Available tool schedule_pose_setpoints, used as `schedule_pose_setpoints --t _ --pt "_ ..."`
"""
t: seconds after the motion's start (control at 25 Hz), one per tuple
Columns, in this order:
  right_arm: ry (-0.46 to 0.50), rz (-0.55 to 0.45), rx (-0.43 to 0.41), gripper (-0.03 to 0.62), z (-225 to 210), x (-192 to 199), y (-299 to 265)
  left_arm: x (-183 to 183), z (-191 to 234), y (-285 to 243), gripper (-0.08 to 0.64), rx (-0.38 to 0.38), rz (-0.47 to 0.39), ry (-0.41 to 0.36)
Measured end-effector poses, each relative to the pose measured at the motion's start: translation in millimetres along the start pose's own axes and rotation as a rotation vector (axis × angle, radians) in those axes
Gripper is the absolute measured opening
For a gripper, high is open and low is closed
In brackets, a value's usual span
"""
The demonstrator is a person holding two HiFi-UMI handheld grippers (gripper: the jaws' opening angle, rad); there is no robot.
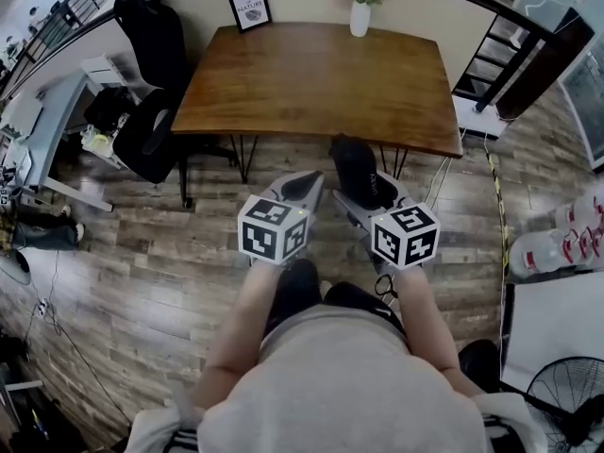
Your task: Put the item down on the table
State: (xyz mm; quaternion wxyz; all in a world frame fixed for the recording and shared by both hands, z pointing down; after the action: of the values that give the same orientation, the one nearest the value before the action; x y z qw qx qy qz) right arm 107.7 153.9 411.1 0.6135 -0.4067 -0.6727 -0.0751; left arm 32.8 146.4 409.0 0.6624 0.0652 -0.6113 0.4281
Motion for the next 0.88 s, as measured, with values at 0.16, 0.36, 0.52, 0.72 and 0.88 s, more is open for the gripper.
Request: schedule_pose_setpoints --t 0.16,0.36,0.52,0.72,0.88 --pt "-0.01 0.011 -0.004 0.362 -10.3 1.0 -12.6 -0.3 16.1 -13.5 0.012 -0.003 0.009 0.03" --pt "-0.022 0.012 0.008 0.362 -29.9 -5.1 -30.4 -11.1 36.0 -36.2 0.012 0.006 0.014 0.034" --pt "-0.026 0.014 0.021 0.362 -50.3 -17.1 -53.9 -22.2 60.9 -59.2 0.012 0.017 0.021 0.043" --pt "-0.013 0.0 0.034 0.362 -73.4 -46.8 -93.4 -50.2 99.1 -83.4 0.012 0.029 0.016 0.009" --pt "-0.019 -0.013 0.046 0.362 -85.4 -73.3 -128.6 -73.4 133.5 -102.8 0.012 0.046 0.025 -0.007"
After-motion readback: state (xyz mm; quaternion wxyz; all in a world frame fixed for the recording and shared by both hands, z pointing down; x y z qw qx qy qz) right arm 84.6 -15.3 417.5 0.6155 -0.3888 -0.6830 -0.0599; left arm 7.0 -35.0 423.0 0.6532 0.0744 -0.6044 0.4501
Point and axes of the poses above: the fingertips, and each gripper's own axes: y backward along the fingers, z to its left, x out of its underside, the point moved 2 cm from there along y, backward along the fingers, and after that the axes turned 5 degrees about z, right-handed, at the moved point
